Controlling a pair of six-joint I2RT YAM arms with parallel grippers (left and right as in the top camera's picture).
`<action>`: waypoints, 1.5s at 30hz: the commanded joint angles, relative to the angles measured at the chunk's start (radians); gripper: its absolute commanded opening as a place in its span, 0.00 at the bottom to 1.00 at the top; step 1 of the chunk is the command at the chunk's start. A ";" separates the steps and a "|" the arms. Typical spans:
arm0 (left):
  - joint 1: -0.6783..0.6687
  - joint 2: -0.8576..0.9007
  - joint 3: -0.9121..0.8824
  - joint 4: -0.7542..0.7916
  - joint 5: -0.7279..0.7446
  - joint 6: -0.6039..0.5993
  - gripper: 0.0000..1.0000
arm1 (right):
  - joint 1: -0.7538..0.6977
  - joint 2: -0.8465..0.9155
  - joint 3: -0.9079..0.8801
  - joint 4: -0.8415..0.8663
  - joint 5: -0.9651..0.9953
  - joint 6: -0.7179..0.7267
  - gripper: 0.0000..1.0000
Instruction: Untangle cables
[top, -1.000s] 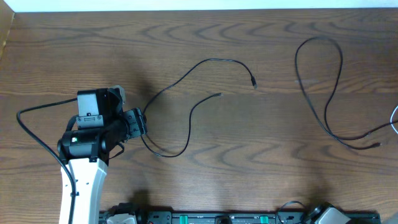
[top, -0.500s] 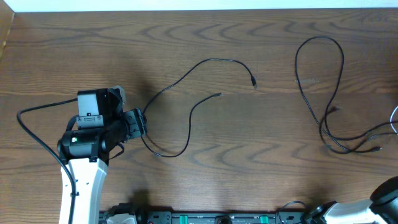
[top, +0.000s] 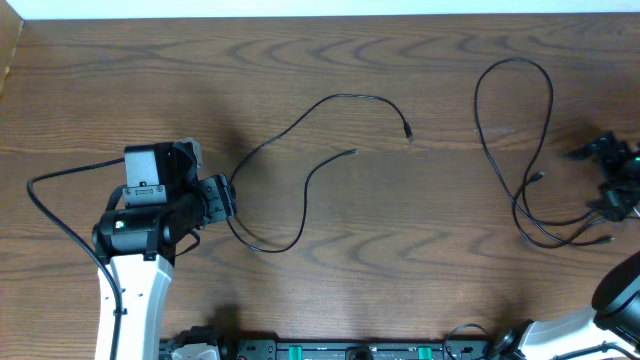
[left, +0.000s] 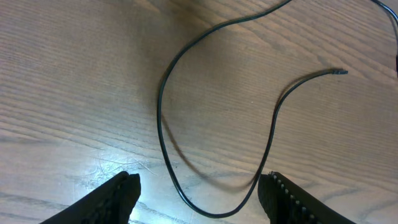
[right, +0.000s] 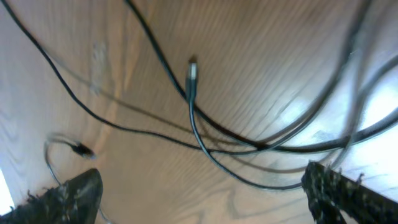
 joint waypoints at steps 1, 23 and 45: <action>0.003 -0.002 0.006 -0.003 0.008 0.021 0.67 | 0.065 0.003 -0.055 0.066 -0.005 -0.165 0.99; 0.003 -0.002 0.006 -0.002 0.008 0.028 0.67 | 0.271 0.003 -0.323 0.238 0.303 -0.813 0.80; 0.003 -0.002 0.006 -0.002 0.008 0.027 0.67 | 0.213 0.001 -0.594 0.617 0.417 -0.532 0.01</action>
